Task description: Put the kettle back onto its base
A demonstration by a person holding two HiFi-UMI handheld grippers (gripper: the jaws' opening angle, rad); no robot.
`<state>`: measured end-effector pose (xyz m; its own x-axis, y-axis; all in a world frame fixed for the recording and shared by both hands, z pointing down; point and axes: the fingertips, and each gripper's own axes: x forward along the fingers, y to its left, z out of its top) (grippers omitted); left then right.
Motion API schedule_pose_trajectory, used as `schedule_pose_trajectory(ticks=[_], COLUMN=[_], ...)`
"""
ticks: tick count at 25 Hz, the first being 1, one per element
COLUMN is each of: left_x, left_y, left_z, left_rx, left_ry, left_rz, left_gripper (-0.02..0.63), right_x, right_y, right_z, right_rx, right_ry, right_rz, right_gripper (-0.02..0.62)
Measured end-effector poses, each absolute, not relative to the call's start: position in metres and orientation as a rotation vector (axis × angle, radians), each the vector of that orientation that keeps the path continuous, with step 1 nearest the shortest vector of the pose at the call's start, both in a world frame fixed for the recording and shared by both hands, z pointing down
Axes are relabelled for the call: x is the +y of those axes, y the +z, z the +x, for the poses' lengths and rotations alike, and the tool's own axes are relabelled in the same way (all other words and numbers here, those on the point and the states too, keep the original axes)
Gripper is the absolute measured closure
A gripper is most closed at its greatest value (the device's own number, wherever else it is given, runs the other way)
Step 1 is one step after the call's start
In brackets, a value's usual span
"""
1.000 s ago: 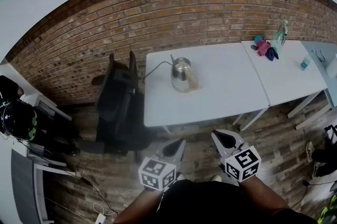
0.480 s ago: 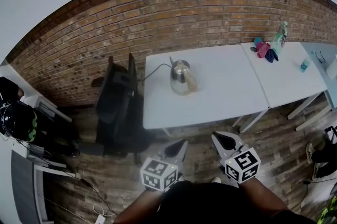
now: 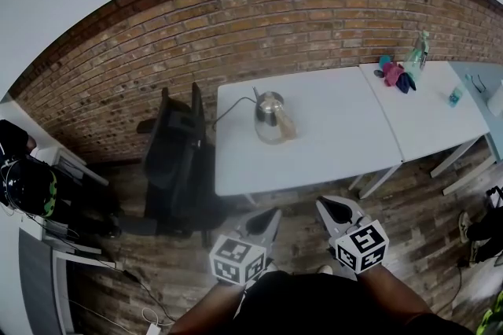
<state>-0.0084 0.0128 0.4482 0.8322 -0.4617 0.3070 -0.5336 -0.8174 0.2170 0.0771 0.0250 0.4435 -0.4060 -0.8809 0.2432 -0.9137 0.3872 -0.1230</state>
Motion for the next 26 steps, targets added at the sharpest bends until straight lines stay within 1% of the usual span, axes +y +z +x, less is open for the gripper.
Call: schedule_pose_trajectory(ticks=[26], left_x=[0.006], left_y=[0.443], left_z=[-0.016], left_rx=[-0.745], left_ry=[0.341], left_rz=[2.727], left_gripper=[0.606], right_x=[0.017], right_y=[0.441], right_z=[0.063], right_rx=[-2.503], right_ry=[0.344], right_rz=[1.609], right_gripper=[0.572])
